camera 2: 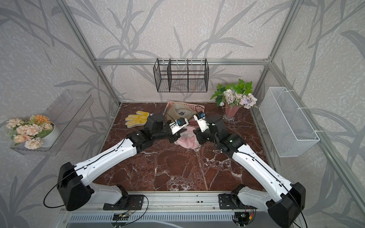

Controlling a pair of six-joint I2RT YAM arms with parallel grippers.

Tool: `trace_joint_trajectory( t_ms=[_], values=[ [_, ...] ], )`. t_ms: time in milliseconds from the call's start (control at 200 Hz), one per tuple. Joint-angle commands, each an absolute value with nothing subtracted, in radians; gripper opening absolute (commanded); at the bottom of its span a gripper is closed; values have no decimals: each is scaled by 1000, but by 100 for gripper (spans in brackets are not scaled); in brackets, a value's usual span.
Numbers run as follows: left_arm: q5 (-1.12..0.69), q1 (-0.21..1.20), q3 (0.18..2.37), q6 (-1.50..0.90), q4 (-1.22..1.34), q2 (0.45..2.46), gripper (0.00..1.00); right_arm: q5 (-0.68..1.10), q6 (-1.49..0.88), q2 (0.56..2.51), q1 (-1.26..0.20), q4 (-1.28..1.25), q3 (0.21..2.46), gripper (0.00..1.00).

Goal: Turn the baseball cap inside out
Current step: Turn over the baseball cap.

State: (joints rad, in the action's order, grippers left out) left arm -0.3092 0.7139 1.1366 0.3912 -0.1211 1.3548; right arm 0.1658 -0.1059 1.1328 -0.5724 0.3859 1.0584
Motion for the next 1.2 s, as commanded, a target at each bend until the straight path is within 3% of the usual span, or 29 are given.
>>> trace_joint_trajectory(
  t_ms=[0,210,515,560,680,700,855,960,1195],
  values=[
    [-341,671,1115,216,92,1278,0,319,-226,1081,-522,212,969,40],
    [-429,658,1076,89,205,1238,0,376,-291,1048,-484,49,848,43],
    [-502,659,1050,86,212,1240,0,368,-301,1024,-480,-121,795,43],
    [-515,659,1052,89,209,1244,0,368,-293,1028,-482,-136,791,37],
    [-534,659,1078,114,164,1264,0,370,-261,1042,-482,-141,797,4],
    [-534,658,1084,118,153,1267,2,372,-254,1044,-481,-137,800,0],
    [-501,658,1146,171,62,1298,33,360,-184,1043,-488,-44,845,0],
    [-430,661,1202,237,-21,1320,67,334,-128,1043,-502,55,890,0],
    [-197,675,1413,448,-285,1397,95,238,-25,1063,-555,231,982,0]
  ],
)
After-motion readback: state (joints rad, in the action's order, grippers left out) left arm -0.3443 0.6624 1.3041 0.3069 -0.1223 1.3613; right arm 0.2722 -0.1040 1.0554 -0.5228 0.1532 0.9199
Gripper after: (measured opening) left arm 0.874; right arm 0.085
